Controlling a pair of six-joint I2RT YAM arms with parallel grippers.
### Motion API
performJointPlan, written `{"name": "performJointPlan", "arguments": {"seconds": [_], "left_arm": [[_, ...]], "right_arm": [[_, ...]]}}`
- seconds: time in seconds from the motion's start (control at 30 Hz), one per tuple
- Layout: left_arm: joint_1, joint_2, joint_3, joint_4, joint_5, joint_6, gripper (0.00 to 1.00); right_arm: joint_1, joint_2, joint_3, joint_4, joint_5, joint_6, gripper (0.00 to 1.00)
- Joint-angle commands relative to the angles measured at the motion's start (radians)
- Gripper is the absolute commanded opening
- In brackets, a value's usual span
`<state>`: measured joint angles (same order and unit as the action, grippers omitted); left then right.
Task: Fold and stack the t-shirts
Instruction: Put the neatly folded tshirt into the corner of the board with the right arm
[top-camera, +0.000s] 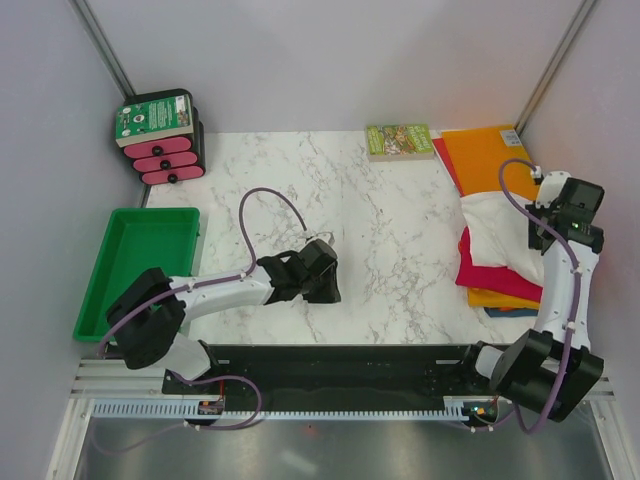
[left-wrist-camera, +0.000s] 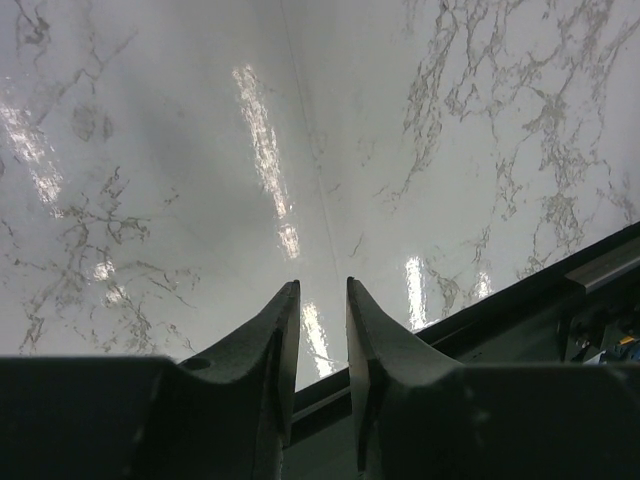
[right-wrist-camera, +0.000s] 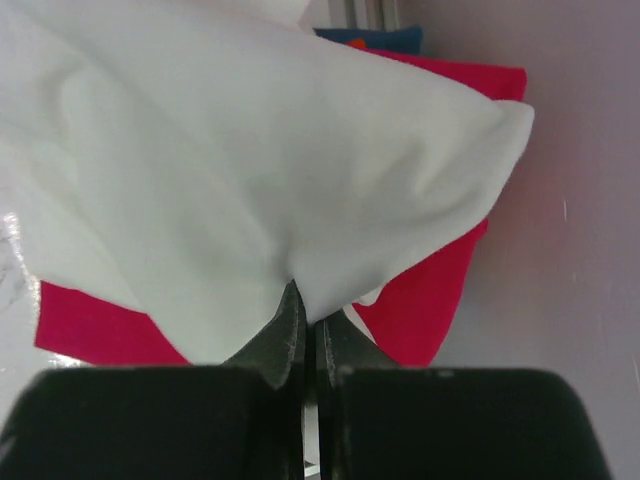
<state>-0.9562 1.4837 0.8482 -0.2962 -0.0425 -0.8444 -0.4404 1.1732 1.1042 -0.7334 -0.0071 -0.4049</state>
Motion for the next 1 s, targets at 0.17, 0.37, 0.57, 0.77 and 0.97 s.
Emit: {"name": "performJointPlan", "arguments": {"seconds": [0.17,0.37,0.57,0.77,0.97], "left_arm": [[-0.019,0.035,0.005,0.049,0.021,-0.024,0.32],[-0.024,0.047,0.006,0.055,0.027,-0.024,0.32],[-0.036,0.079,0.012,0.066,0.038,-0.030,0.31],[-0.062,0.105,0.035,0.066,0.038,-0.028,0.31],[-0.079,0.124,0.051,0.065,0.036,-0.024,0.31]], "right_arm": [[-0.230,0.035,-0.056,0.212,-0.082,-0.005,0.00],[-0.276,0.104,-0.057,0.292,-0.073,0.017,0.00],[-0.285,0.163,-0.052,0.420,-0.011,0.069,0.00],[-0.284,0.262,0.022,0.457,0.022,0.094,0.05],[-0.284,0.139,0.003,0.476,-0.124,0.126,0.88]]}}
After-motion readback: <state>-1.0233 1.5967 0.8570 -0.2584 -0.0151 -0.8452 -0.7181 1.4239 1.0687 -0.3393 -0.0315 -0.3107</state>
